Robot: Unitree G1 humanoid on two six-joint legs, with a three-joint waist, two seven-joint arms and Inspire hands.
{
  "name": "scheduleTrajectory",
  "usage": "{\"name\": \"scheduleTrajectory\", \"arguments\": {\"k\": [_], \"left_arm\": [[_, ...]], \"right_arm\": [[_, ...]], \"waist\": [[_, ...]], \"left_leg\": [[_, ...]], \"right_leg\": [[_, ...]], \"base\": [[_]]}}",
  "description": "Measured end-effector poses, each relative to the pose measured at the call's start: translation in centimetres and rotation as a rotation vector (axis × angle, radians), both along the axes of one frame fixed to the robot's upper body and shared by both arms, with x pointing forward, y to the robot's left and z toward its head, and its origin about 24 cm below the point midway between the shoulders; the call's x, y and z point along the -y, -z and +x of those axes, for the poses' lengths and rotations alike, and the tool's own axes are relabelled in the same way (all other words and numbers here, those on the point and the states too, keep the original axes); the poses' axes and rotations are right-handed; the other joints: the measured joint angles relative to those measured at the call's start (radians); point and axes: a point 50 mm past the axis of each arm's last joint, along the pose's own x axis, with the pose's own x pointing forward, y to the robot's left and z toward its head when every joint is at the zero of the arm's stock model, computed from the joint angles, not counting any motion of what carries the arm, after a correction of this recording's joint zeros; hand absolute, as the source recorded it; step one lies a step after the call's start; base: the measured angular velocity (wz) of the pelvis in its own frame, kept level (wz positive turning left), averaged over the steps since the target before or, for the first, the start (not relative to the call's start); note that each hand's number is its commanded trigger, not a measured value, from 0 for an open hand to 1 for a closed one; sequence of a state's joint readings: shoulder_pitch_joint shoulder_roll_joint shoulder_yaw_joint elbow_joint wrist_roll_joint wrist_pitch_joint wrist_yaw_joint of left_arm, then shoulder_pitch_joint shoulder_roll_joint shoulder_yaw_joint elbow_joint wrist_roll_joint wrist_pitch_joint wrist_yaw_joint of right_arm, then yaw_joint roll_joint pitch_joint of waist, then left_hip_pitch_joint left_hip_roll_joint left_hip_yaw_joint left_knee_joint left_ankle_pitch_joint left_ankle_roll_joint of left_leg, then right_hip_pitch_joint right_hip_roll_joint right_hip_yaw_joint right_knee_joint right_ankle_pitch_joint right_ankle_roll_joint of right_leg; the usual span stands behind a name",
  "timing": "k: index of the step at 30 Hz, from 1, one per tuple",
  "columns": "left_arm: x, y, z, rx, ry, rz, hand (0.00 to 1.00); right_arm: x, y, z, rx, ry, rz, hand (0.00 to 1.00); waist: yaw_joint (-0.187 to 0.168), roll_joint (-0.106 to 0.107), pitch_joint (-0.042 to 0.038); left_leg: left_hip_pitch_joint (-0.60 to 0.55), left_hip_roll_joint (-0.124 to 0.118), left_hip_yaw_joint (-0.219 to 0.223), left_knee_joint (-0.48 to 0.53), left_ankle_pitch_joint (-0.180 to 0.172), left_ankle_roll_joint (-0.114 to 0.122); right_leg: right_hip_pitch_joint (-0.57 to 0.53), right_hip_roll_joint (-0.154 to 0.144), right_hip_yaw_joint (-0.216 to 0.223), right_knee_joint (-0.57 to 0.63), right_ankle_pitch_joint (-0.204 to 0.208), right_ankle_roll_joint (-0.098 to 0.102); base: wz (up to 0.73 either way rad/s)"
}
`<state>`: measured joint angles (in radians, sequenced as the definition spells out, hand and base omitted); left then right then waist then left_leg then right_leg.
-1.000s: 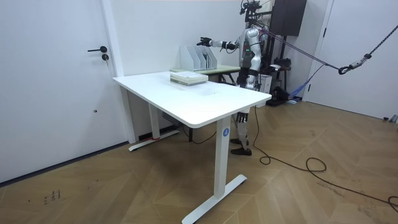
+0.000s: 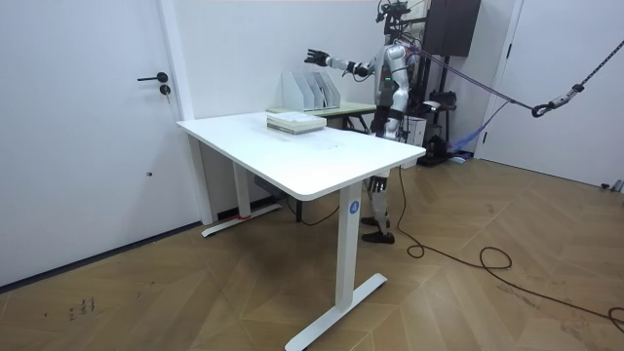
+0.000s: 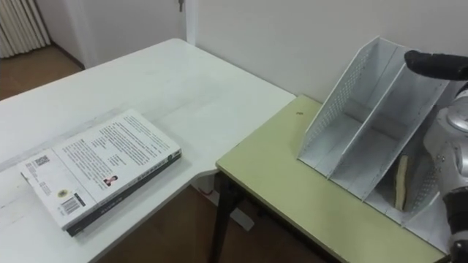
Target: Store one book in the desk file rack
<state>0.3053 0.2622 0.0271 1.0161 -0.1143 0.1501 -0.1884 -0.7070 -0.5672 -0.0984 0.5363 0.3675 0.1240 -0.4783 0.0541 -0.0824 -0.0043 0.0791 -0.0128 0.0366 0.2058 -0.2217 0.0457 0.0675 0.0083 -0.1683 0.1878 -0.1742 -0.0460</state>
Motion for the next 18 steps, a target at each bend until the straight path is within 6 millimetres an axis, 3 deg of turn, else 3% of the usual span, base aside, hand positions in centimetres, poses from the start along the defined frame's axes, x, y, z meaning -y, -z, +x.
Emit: {"name": "scheduleTrajectory", "arguments": {"k": [4,8,11,13,16,18], "left_arm": [[0.3,0.1,0.9,0.024,-0.008,-0.008,0.00],[0.2,0.1,1.2,0.028,-0.007,-0.003,0.00],[0.2,0.1,1.5,0.027,0.000,-0.001,0.00],[0.3,0.2,1.7,0.030,0.006,-0.002,0.00],[0.6,0.3,1.8,0.029,0.018,-0.014,0.00],[0.7,0.3,1.7,0.018,0.040,-0.023,0.00]], "right_arm": [[-3.6,-3.5,-0.2,0.139,-0.205,-0.085,0.00],[-7.8,-3.6,-1.0,0.189,-0.451,-0.122,0.00],[-10.2,-1.6,-1.9,0.144,-0.639,-0.115,0.00],[-11.5,1.1,-3.0,0.070,-0.782,-0.097,0.00],[-13.4,3.0,-3.6,-0.008,-0.990,-0.056,0.00],[-14.7,3.7,-3.8,-0.046,-1.124,-0.065,0.00]], "waist": [[0.003,0.013,0.0046],[0.010,0.012,0.0049],[0.017,0.011,0.0041],[0.032,0.014,0.0058],[0.036,0.028,0.0094],[0.035,0.034,0.0065]], "left_leg": [[0.004,0.001,0.007,-0.002,0.000,0.000],[0.004,0.004,0.016,-0.007,-0.001,-0.001],[0.004,0.004,0.016,-0.007,-0.001,-0.001],[0.003,0.004,0.015,-0.007,-0.001,0.000],[0.001,0.004,0.015,-0.007,-0.001,0.001],[0.007,0.006,0.016,-0.007,-0.001,0.000]], "right_leg": [[-0.001,0.001,0.006,0.005,0.000,0.000],[0.000,0.011,0.023,-0.002,0.004,-0.001],[0.000,0.008,0.027,-0.002,0.006,0.000],[-0.001,0.006,0.030,0.000,0.007,0.002],[-0.003,0.006,0.029,0.000,0.009,0.002],[0.001,0.007,0.030,0.000,0.009,0.001]], "base": [[-0.02],[-0.07],[0.00],[-0.04],[0.00],[-0.02]]}}
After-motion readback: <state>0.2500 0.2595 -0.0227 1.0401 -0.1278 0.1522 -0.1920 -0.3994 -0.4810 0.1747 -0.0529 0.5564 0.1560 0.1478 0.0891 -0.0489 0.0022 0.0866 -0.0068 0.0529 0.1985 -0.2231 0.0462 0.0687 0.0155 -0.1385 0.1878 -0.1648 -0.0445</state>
